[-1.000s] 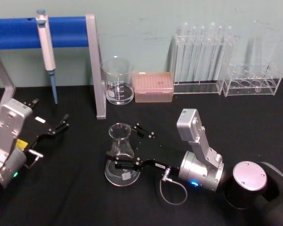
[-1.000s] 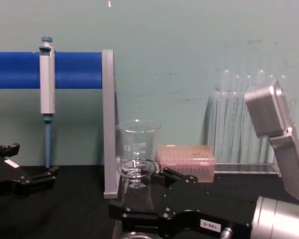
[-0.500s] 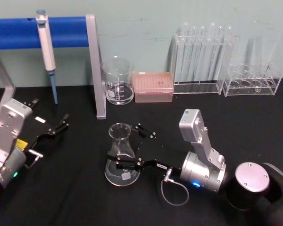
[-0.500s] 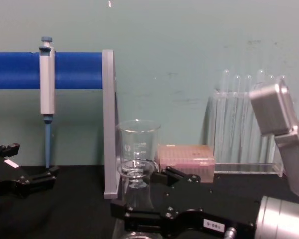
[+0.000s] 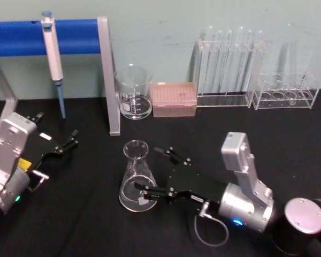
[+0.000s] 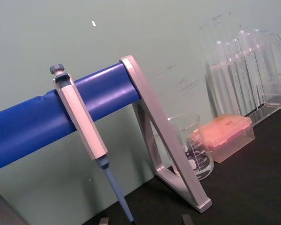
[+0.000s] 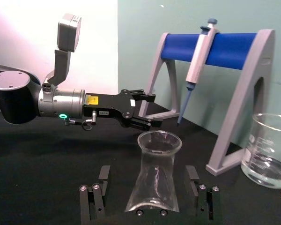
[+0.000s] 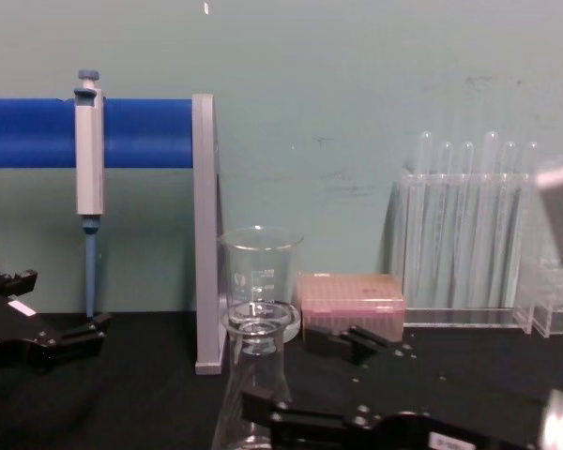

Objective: Grasp the erlenmeyer flask with one hand, shake it three times, then place it back.

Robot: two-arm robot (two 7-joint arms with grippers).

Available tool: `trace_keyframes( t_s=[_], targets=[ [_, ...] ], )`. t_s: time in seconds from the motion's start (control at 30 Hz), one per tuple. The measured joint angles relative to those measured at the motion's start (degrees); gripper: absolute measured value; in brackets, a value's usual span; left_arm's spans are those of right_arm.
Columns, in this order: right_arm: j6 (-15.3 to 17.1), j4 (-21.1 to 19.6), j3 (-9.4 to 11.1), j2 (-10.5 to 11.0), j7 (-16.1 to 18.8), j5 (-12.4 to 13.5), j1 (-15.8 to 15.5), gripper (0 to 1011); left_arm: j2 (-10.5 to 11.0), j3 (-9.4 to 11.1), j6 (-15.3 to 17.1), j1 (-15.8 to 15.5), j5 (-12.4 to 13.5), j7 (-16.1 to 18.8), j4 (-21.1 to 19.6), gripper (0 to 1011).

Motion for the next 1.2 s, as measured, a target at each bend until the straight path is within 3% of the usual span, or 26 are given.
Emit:
trace_keyframes(
  t_s=[0.23, 0.43, 0.67, 0.93, 1.2],
  targets=[
    [1.4, -4.7, 2.0, 2.8, -2.0, 1.1, -4.2, 1000, 0.0, 0.0, 0.0, 0.0, 0.0, 0.0, 0.0, 1001],
    [0.6, -8.3, 5.4, 3.8, -7.3, 0.4, -8.2, 1000, 0.0, 0.0, 0.0, 0.0, 0.0, 0.0, 0.0, 1001],
    [-1.7, -9.8, 9.3, 2.1, -13.8, -2.5, -10.7, 1000, 0.0, 0.0, 0.0, 0.0, 0.0, 0.0, 0.0, 1001],
    [-1.9, -9.4, 11.7, 0.1, -18.3, -5.3, -11.2, 1000, 0.0, 0.0, 0.0, 0.0, 0.0, 0.0, 0.0, 1001],
    [-1.2, -7.9, 13.7, -1.6, -20.6, -6.9, -11.0, 1000, 0.0, 0.0, 0.0, 0.0, 0.0, 0.0, 0.0, 1001]
  ],
)
